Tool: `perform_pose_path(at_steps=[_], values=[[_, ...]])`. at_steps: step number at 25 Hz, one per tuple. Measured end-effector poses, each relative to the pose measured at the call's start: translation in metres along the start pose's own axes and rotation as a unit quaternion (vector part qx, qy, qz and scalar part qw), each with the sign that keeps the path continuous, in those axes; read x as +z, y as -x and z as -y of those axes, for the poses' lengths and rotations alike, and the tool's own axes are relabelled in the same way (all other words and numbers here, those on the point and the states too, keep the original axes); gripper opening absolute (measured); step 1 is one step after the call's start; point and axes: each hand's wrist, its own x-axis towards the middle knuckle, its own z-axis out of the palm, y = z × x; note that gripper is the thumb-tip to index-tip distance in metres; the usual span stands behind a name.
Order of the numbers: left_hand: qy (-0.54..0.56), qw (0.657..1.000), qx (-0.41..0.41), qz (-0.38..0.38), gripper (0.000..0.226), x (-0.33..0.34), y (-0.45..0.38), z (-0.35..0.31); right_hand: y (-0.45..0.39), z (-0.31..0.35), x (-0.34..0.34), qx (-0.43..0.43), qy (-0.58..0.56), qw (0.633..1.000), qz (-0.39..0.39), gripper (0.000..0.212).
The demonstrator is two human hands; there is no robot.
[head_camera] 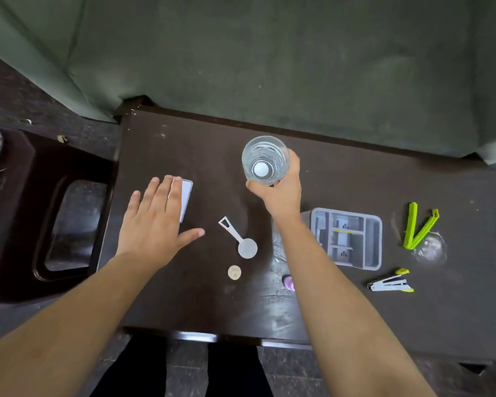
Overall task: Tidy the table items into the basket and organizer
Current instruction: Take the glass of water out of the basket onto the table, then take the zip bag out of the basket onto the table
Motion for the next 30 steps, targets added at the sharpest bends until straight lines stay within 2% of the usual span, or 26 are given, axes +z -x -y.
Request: perform_pose_path(at_steps=[13,19,24,27,30], values=[[-0.004,0.999,-0.017,0.030,0.098,0.013,0.004,0.011,-0.008,-0.030,0.007,0.042,-0.024,0.998,0.028,0.092],[0.004,0.999,-0.017,0.027,0.096,-0.005,0.015,0.018,0.016,0.004,-0.003,0.058,-0.050,0.997,0.009,0.126],[0.042,0.999,-0.016,-0.009,0.089,-0.044,0.027,0.043,0.050,0.069,0.009,-0.027,0.007,1.000,0.009,0.113],[0.079,0.994,-0.036,-0.062,0.082,-0.071,0.040,0.080,0.068,0.119,0.057,-0.125,0.075,0.987,0.062,0.097],[0.098,0.986,-0.069,-0.112,0.076,-0.089,0.061,0.134,0.096,0.163,0.133,-0.209,0.141,0.959,0.131,0.083]])
